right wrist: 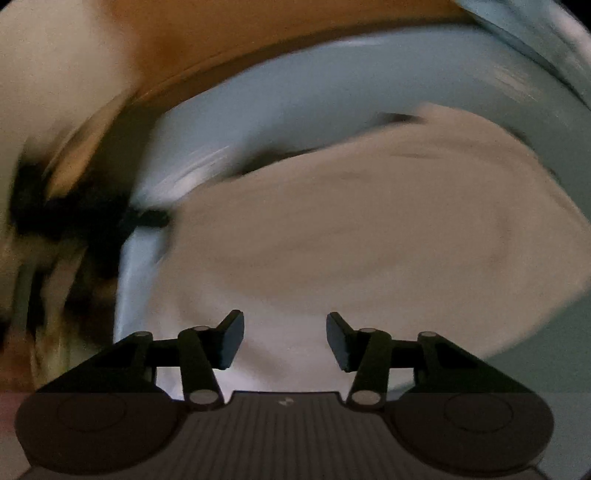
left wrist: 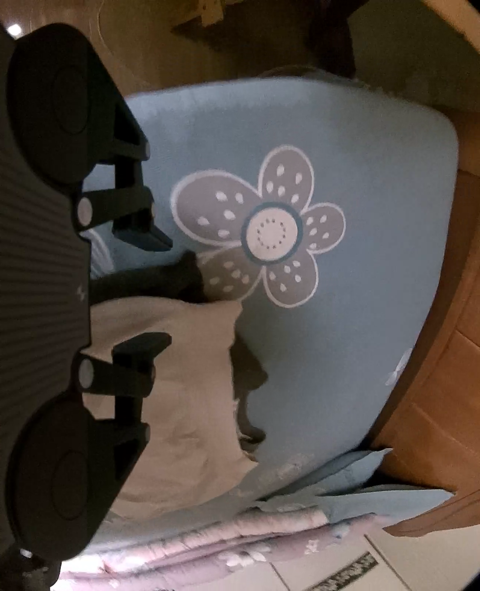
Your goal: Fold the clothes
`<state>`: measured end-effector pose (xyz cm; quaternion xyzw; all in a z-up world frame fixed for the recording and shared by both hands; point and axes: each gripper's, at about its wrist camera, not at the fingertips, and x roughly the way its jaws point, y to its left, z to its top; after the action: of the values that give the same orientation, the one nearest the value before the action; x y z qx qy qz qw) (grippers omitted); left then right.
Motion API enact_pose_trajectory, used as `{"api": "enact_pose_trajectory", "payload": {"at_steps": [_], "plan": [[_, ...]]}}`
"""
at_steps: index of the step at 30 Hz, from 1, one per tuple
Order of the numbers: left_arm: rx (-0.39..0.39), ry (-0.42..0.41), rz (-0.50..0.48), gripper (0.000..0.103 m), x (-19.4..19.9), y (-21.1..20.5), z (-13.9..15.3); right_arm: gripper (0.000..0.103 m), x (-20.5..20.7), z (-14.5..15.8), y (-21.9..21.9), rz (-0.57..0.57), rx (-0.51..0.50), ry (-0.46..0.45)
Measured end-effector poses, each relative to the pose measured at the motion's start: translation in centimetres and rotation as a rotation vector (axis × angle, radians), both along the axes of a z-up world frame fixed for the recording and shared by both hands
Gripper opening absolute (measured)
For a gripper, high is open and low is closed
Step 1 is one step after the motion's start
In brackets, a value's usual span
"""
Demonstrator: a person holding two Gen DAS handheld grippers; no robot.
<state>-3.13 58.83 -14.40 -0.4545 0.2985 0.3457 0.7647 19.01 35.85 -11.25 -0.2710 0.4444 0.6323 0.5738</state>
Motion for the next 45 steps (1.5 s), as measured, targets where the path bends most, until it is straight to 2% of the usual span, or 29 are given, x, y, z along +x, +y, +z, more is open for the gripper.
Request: {"api": "enact_pose_trajectory", "payload": {"at_steps": [4,6,7,10,12,13,14,15,18,21,22,25,26,28,30,32,35,37,38,40,41,42,43,45], "plan": [[-0.004,0.022,-0.003,0.048,-1.1,-1.6,0.4,0.049,-8.5,-1.4,-0.7,0.377,0.041,-0.150],[-0.006,0.025,0.000,0.048,-1.6,-2.4,0.3,0.049,-11.5,-2.2,-1.4,0.509,0.069,-0.244],[-0.010,0.025,0.000,0.048,-1.8,-2.7,0.2,0.049,-12.8,-2.6,-1.7,0.562,0.084,-0.288],[-0.028,0.018,0.003,0.048,-2.5,-3.5,-0.1,0.048,-14.8,-4.1,-1.7,0.619,0.090,-0.385],[-0.040,0.006,0.005,0.048,-2.9,-3.7,-0.3,0.038,-15.6,-5.4,-1.4,0.644,0.067,-0.454],[-0.044,0.006,0.003,0.049,-3.1,-3.7,-0.3,0.036,-15.8,-5.6,-1.2,0.660,0.052,-0.464],[-0.047,0.008,0.000,0.049,-3.2,-3.8,-0.4,0.029,-15.6,-5.5,-1.2,0.665,0.058,-0.465],[-0.048,0.011,-0.002,0.050,-3.4,-3.8,-0.4,0.012,-15.6,-5.4,-1.1,0.668,0.055,-0.472],[-0.042,0.010,-0.018,0.050,-3.8,-3.8,-0.1,0.009,-15.7,-4.4,-0.5,0.662,0.037,-0.465],[-0.030,0.005,-0.043,0.051,-4.0,-3.9,0.4,0.008,-15.1,-2.9,0.2,0.674,-0.010,-0.346],[-0.028,0.001,-0.054,0.051,-4.0,-3.9,0.6,0.008,-15.1,-2.8,0.1,0.699,-0.018,-0.340],[0.000,0.010,-0.093,0.052,-3.4,-4.1,1.0,0.009,-15.2,-4.3,0.1,0.738,-0.076,-0.342],[0.011,0.016,-0.109,0.052,-3.0,-4.2,1.2,0.014,-15.2,-4.9,0.2,0.739,-0.085,-0.350],[0.038,0.010,-0.154,0.052,-2.1,-4.5,2.0,0.024,-13.6,-4.4,0.5,0.656,-0.075,-0.339],[0.075,-0.029,-0.223,0.053,-0.9,-4.8,3.0,0.027,-11.2,-3.6,0.8,0.537,-0.063,-0.331],[0.102,-0.093,-0.313,0.059,0.9,-4.9,3.6,0.027,-8.8,-2.8,1.1,0.418,-0.050,-0.323],[0.177,-0.153,-0.412,0.059,3.8,-5.1,3.5,0.028,-5.2,-1.6,1.5,0.239,-0.032,-0.309],[0.208,-0.139,-0.456,0.059,5.6,-4.7,2.3,0.029,-2.8,-0.8,1.8,0.120,-0.020,-0.299],[0.195,-0.118,-0.458,0.059,6.1,-4.2,1.6,0.029,-1.6,-0.4,1.9,0.061,-0.014,-0.293],[0.143,-0.015,-0.421,0.059,6.6,-3.1,-0.3,0.029,1.1,0.1,2.1,-0.064,0.000,-0.284],[0.116,0.044,-0.399,0.058,6.7,-2.6,-1.2,0.029,2.9,-0.3,2.1,-0.143,0.010,-0.283],[0.114,0.055,-0.402,0.055,6.5,-2.5,-1.4,0.029,4.7,-0.9,2.0,-0.222,0.017,-0.282],[0.116,0.058,-0.409,0.058,6.3,-2.4,-1.5,0.029,6.2,-1.7,1.8,-0.296,0.012,-0.282],[0.129,0.085,-0.433,0.056,6.3,-2.4,-1.4,0.038,9.0,-2.9,1.0,-0.421,-0.028,-0.263]]}}
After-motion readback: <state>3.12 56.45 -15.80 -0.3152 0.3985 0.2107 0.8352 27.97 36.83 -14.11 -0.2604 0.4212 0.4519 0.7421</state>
